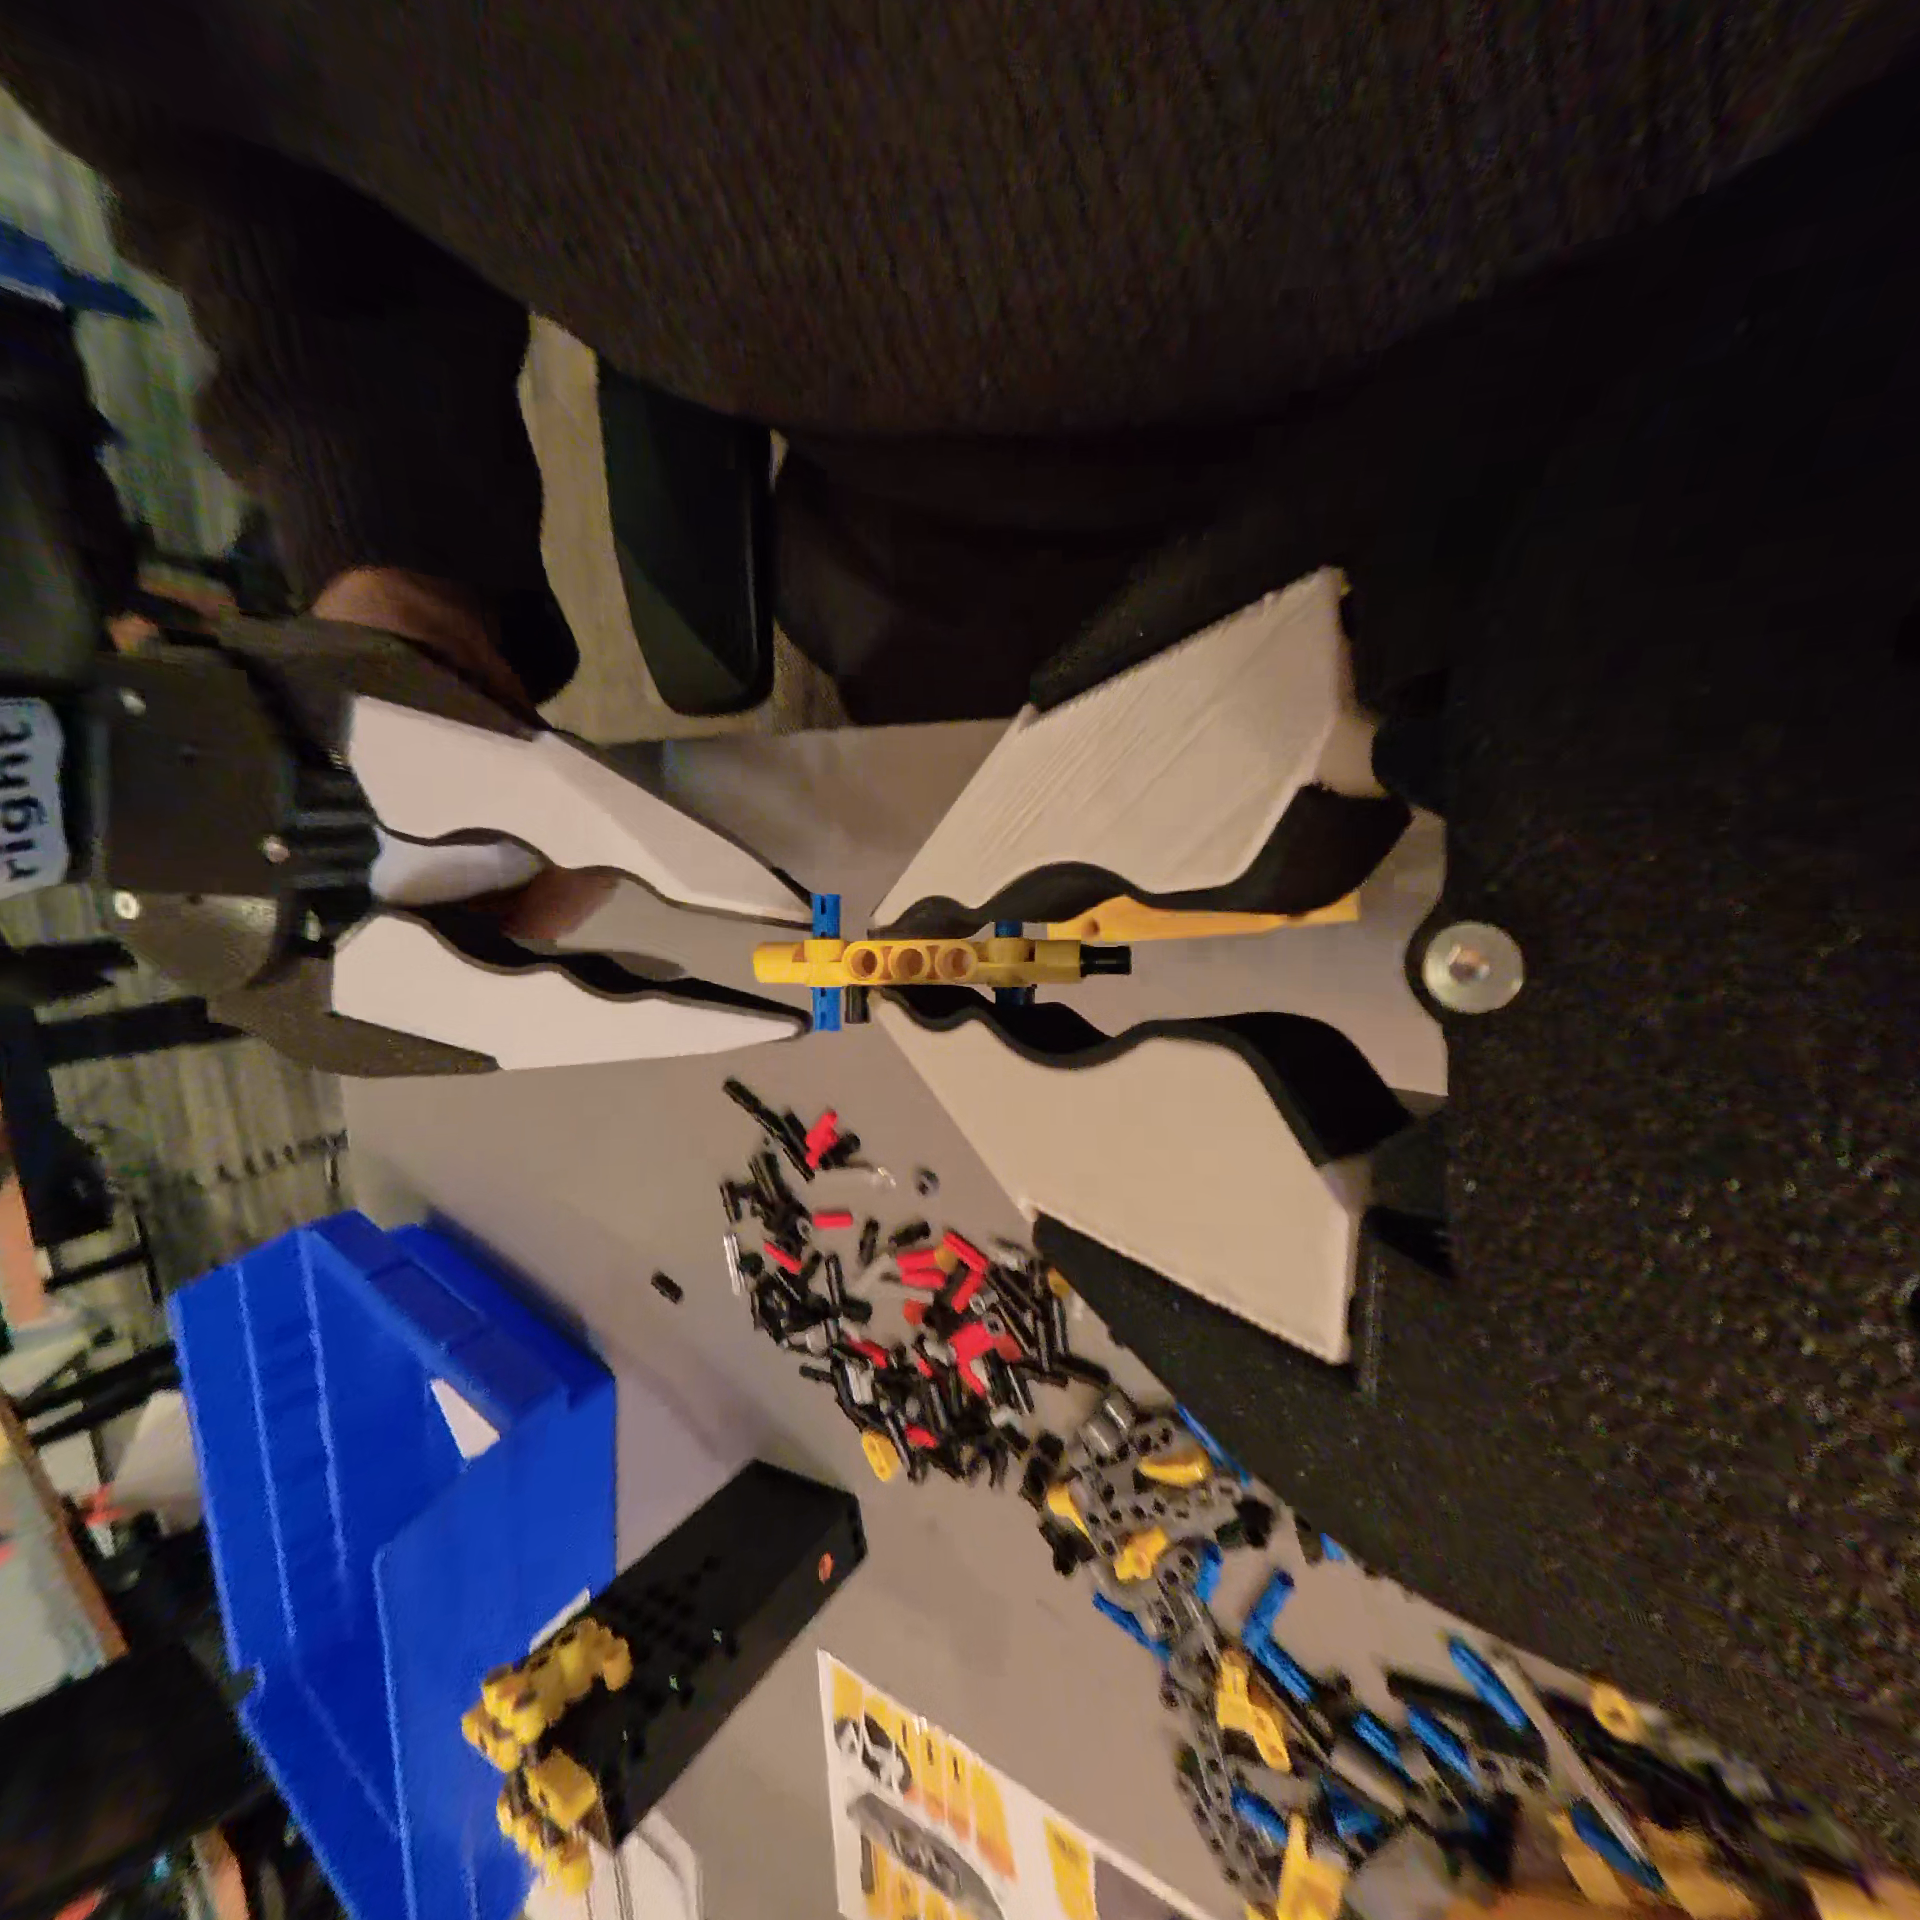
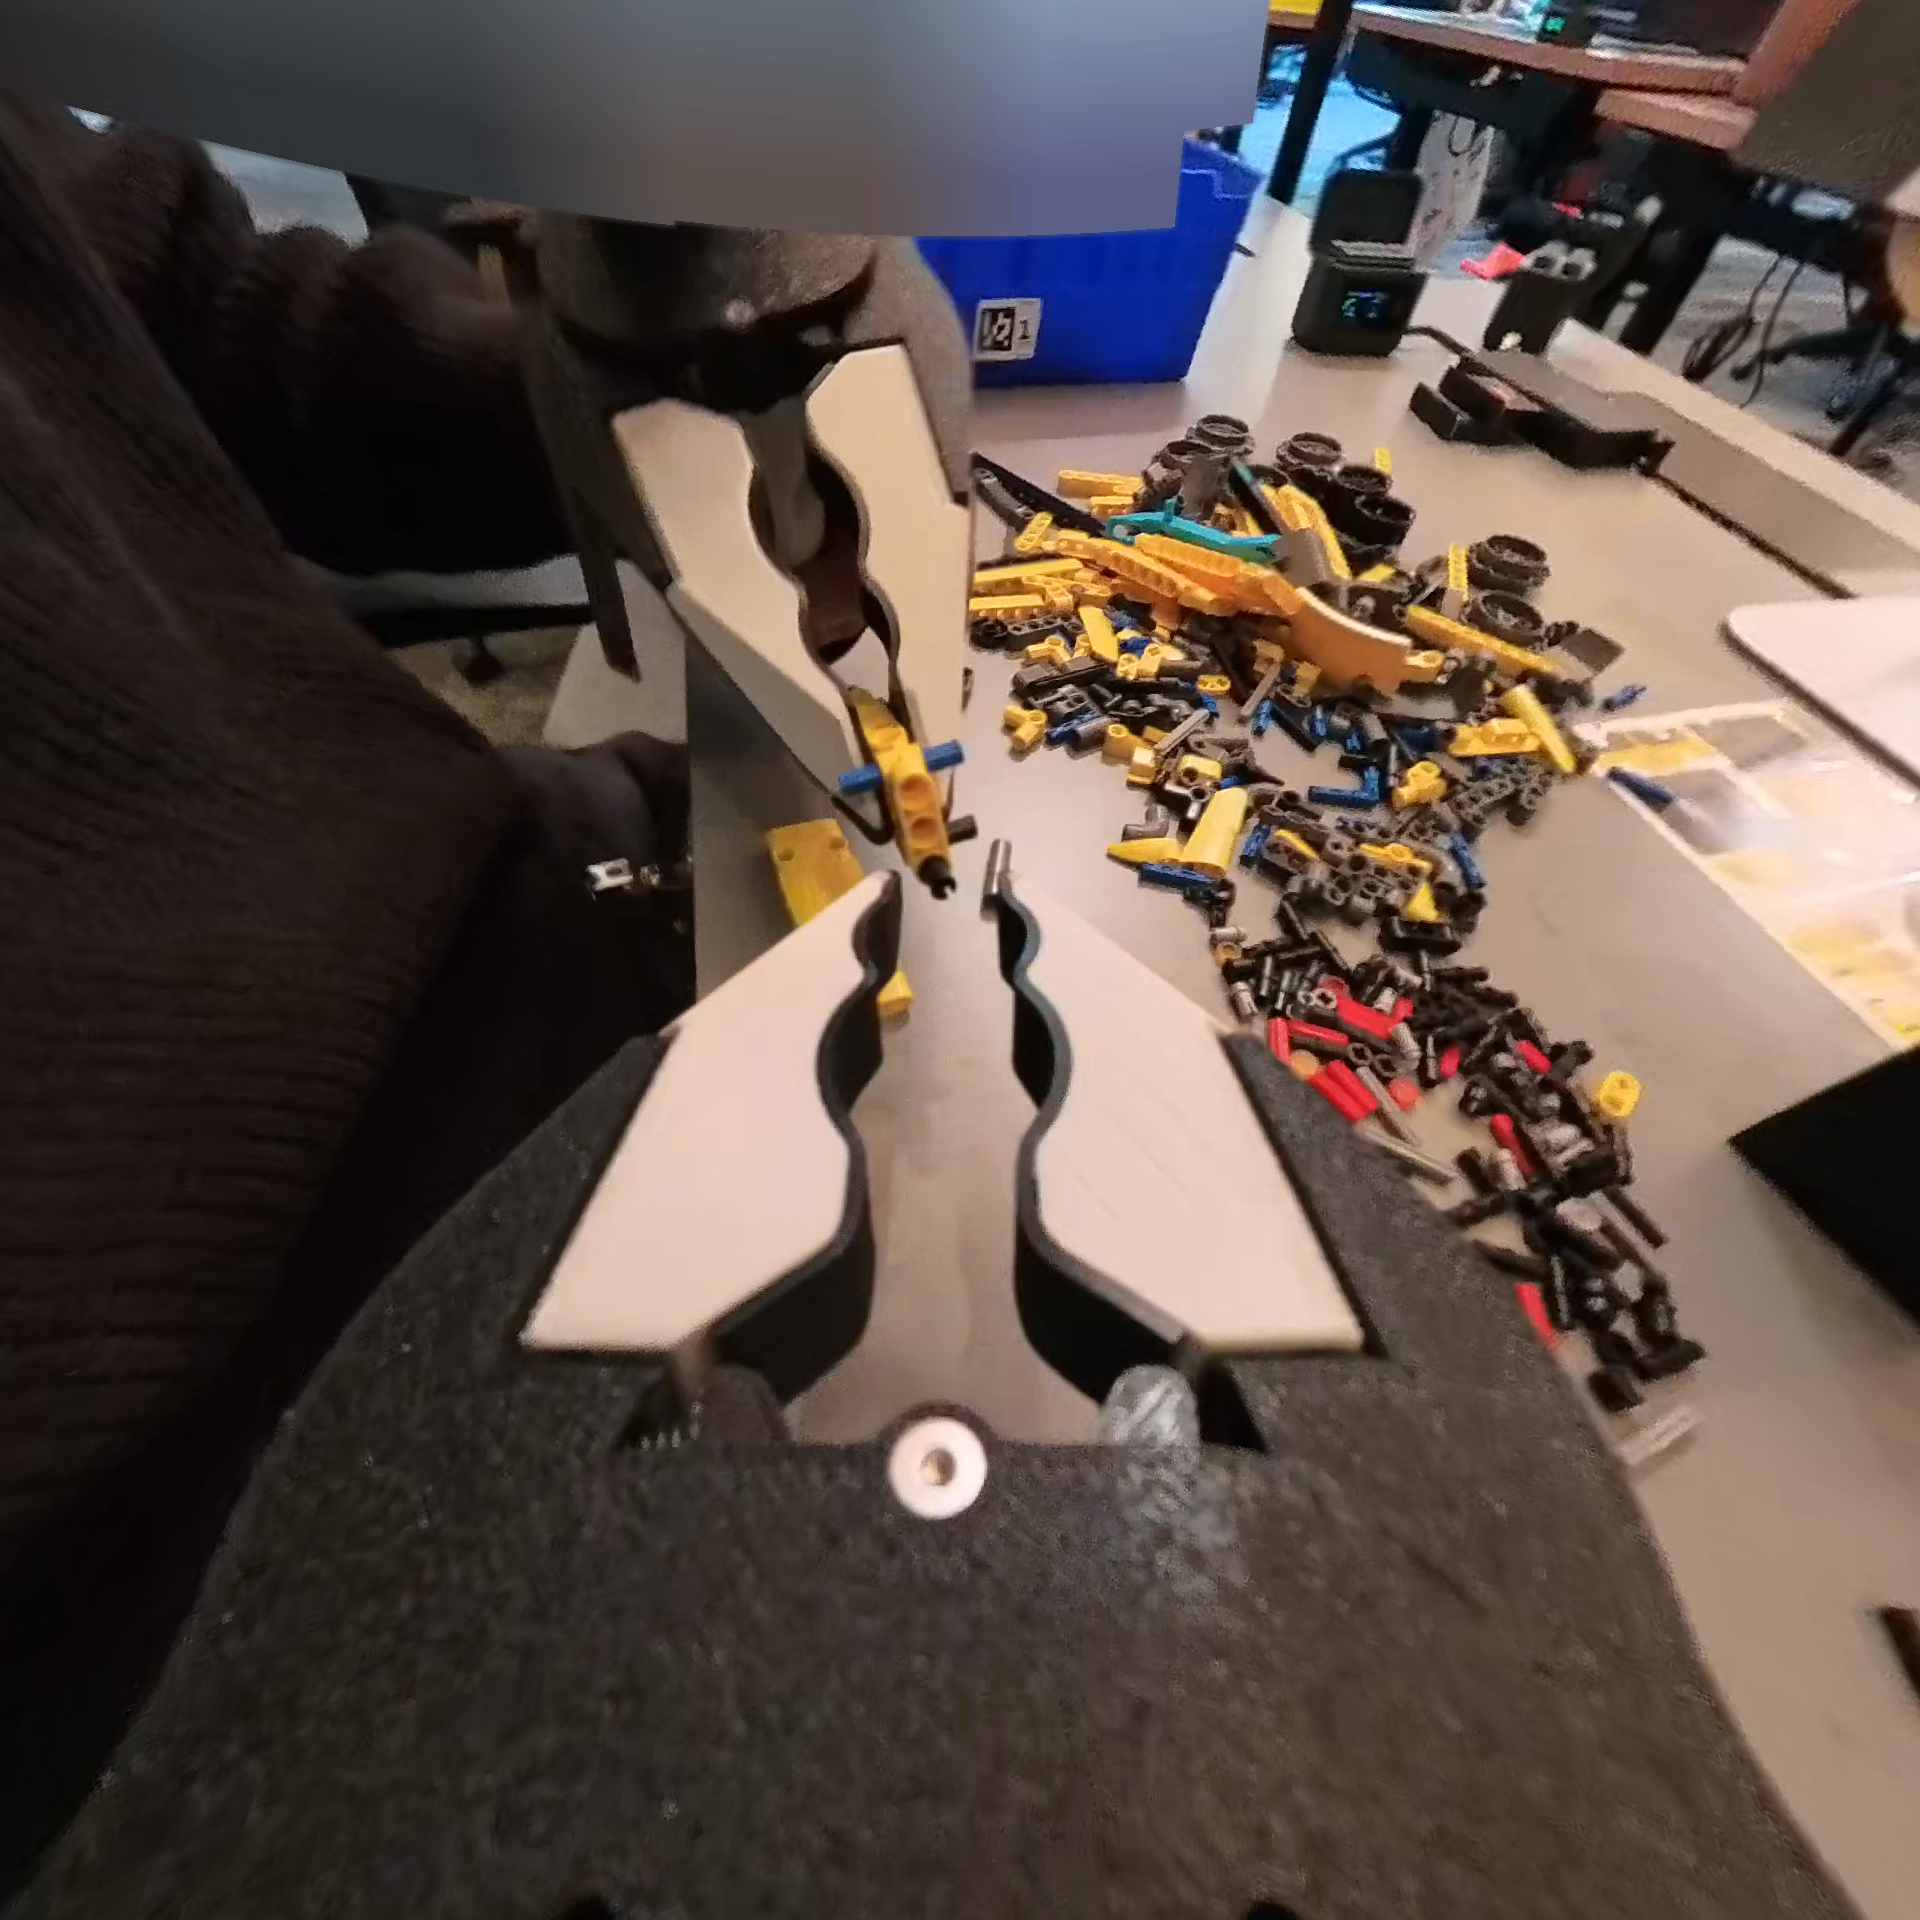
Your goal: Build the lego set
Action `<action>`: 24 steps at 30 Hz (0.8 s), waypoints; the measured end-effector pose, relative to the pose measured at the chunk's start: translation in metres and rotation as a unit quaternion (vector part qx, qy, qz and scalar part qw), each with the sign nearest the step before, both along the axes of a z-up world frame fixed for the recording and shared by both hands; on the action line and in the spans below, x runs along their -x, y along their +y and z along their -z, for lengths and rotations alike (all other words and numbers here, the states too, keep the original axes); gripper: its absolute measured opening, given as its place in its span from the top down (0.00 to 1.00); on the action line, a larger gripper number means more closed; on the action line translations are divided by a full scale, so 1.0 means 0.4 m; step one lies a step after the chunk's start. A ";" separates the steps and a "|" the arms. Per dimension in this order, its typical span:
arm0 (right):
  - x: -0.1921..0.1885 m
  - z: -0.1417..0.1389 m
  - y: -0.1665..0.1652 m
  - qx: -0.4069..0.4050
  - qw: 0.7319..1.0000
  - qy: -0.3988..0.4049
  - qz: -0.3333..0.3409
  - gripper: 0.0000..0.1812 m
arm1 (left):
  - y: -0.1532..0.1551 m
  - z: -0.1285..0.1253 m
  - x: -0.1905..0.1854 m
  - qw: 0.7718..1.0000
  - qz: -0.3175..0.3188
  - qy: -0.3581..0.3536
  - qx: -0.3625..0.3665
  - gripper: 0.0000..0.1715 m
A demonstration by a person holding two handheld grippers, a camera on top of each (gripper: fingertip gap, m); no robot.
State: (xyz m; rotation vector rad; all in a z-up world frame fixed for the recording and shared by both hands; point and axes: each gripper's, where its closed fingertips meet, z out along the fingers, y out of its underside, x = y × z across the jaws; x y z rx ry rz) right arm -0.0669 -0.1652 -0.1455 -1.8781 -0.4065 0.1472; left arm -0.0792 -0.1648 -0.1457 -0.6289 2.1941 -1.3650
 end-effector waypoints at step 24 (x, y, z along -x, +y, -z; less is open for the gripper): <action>0.042 -0.032 -0.026 -0.028 0.996 0.003 -0.080 0.97 | -0.020 -0.010 0.026 0.997 0.042 0.041 0.048 0.96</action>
